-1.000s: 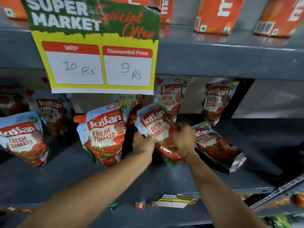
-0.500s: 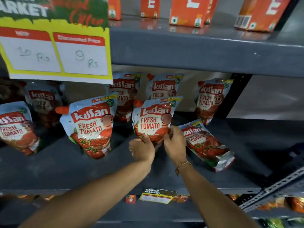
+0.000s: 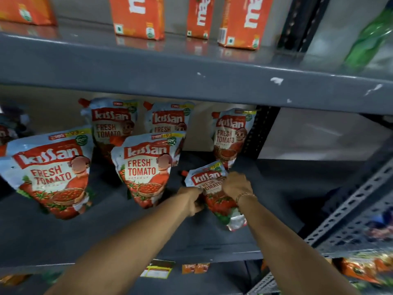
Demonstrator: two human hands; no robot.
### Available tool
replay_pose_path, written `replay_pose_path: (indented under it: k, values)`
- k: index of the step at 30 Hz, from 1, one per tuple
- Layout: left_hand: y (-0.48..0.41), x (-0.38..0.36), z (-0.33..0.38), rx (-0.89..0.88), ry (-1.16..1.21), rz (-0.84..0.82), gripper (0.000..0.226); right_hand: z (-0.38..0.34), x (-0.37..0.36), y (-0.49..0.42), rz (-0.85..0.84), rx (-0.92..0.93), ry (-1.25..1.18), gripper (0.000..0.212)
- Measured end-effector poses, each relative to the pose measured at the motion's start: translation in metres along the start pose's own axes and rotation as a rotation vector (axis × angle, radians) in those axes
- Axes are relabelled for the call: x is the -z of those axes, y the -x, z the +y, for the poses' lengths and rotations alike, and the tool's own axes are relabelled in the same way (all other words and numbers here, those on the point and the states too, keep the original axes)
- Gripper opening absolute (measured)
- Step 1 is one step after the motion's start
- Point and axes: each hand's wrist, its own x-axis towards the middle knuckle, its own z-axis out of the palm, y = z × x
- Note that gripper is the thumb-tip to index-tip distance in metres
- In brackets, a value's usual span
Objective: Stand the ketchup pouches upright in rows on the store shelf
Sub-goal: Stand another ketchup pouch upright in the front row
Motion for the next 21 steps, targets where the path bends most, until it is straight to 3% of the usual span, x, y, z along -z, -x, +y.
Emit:
replay_pose_path:
  k: [4, 6, 9, 14, 18, 21]
  values:
    - [-0.005, 0.002, -0.009, -0.066, 0.001, 0.069, 0.035, 0.006, 0.001, -0.002, -0.007, -0.006, -0.139, 0.029]
    - [-0.003, -0.001, -0.011, -0.169, -0.094, 0.206, 0.029, 0.009, 0.003, 0.0, 0.062, 0.004, -0.233, 0.024]
    - [0.009, -0.004, -0.001, -0.421, -0.297, 0.4, 0.02, 0.011, 0.004, 0.007, 0.241, 0.105, -0.391, 0.02]
    - [0.036, 0.003, 0.013, -0.896, -0.354, 0.422, 0.017, 0.017, -0.007, 0.014, 0.465, 0.368, -0.74, 0.019]
    - [0.032, 0.015, 0.003, -0.898, -0.405, 0.483, 0.02, 0.027, -0.029, 0.011, 0.315, 0.366, -0.797, 0.024]
    - [0.03, 0.015, 0.003, -0.881, -0.309, 0.413, 0.025, 0.025, -0.02, 0.007, 0.221, 0.308, -1.061, 0.026]
